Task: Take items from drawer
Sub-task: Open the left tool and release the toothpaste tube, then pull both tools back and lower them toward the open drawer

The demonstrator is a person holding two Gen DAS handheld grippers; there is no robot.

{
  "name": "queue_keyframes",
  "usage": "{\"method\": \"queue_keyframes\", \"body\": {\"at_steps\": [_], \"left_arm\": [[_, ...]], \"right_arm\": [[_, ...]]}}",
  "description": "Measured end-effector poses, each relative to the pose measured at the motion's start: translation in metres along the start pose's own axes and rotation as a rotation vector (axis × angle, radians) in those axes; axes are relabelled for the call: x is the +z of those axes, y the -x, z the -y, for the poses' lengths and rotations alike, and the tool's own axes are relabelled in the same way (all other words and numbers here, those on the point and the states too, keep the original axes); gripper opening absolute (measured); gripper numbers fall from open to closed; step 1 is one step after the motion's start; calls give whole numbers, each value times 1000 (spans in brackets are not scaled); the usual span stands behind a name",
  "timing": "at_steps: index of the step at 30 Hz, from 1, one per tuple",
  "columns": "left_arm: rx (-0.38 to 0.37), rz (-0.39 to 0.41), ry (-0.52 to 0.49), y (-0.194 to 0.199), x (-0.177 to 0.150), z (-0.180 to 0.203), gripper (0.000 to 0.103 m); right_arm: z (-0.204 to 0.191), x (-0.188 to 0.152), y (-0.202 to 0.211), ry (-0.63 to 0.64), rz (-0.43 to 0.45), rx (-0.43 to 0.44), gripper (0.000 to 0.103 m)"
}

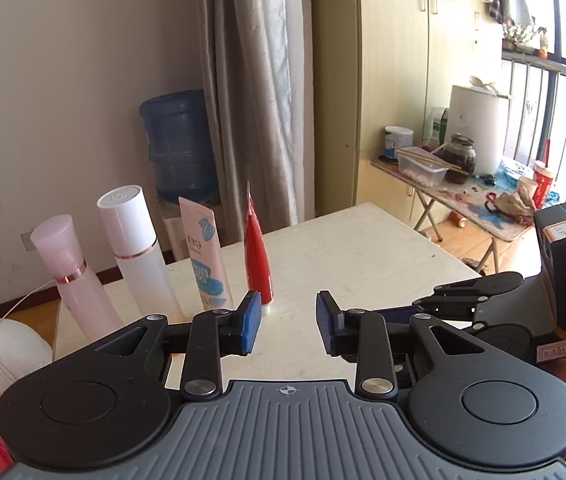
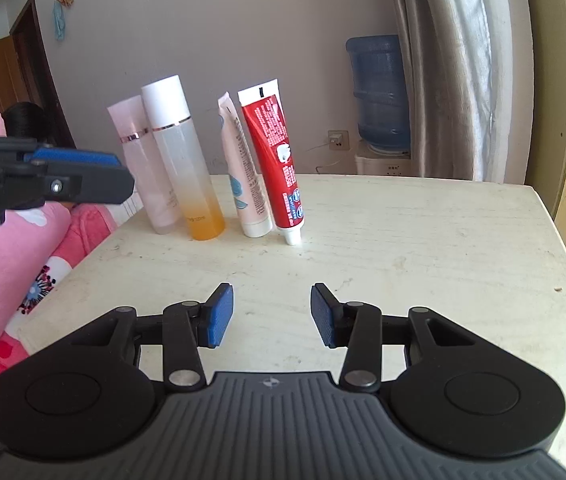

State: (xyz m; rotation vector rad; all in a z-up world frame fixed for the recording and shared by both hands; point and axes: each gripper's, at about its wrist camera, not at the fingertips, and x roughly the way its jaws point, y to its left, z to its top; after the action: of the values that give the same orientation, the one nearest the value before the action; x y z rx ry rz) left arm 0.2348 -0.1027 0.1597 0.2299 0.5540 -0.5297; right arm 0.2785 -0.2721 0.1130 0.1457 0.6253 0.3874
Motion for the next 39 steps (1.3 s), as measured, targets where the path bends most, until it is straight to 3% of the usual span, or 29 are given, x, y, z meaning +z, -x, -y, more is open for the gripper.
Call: {"method": "queue_keyframes", "body": {"at_steps": [10,17,21,27,31,35,39], "left_arm": [[-4,-41,140,71,-79,25,34],[5,-60,261,101,-120,38,37],[-8,-59,308,109,-135,47,37],[15,-92,318,101,-157,55,39],[39,-152,355,82,-171,50,40],[61,-235,381,61,-187,48,40],[53,-261,398,57,-194,49,41]], "right_arm": [[-14,-78,106,-131,108,103,54],[-30,-119,151,-215,136,155,57],[-40,-126,156,-248,145,163,57],[-56,-134,155,-209,150,109,57],[-60,-144,149,-204,146,36,57],[-65,-155,136,-213,87,0,56],[-80,-159,131,-128,60,-33,56]]}}
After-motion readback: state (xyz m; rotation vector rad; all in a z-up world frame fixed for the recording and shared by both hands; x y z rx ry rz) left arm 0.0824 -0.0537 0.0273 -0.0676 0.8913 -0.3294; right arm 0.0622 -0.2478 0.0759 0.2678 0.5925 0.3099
